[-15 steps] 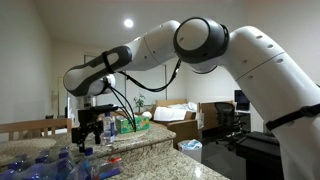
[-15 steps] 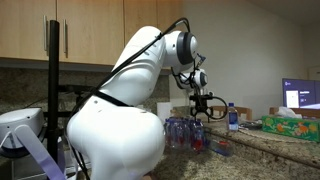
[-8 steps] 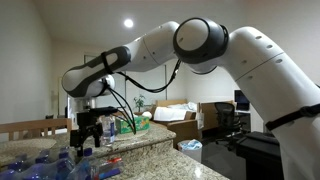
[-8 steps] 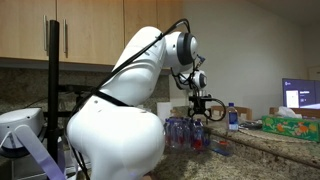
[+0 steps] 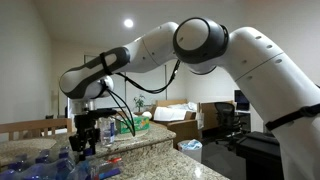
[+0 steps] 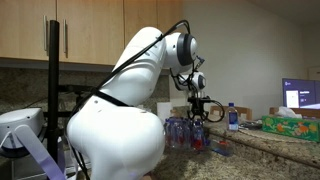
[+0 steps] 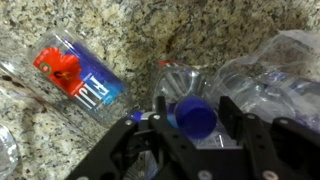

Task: Pick up the bottle from the countertop and put it in the packet of bottles of water.

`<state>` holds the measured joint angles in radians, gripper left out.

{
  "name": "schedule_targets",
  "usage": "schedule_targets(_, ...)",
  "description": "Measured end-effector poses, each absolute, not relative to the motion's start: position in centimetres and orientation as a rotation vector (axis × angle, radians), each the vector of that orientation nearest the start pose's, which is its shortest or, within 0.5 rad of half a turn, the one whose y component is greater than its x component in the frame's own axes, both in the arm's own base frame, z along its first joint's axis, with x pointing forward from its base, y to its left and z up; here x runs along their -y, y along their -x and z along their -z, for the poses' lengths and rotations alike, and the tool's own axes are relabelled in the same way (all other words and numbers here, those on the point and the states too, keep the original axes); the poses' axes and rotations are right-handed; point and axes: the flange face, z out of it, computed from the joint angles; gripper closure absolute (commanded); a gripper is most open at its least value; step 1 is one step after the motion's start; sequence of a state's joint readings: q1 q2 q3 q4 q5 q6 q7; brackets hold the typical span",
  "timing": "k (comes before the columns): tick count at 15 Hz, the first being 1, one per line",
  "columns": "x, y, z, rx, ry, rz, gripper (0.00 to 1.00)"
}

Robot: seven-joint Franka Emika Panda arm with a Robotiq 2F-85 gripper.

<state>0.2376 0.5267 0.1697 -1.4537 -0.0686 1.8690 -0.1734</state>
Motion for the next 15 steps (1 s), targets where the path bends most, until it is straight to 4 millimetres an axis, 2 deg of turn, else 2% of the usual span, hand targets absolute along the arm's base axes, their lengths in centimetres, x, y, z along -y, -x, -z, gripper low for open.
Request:
schedule_targets(2, -25.1, -64.3, -37.6, 0.918, 2.989, -0.164, 0.85)
schedule_targets(3, -25.1, -64.3, -37.6, 0.927, 2.986, -0.163, 0.88)
schedule_targets(11, -25.7, -64.2, -38.0, 0.955, 2.981, -0.153, 0.89)
schedule_targets(13, -26.4, -64.0, -38.9, 0.990, 2.997, -0.153, 0.89)
schedule_targets(15, -27.1, -63.9, -40.7, 1.025, 3.031, -0.155, 0.89)
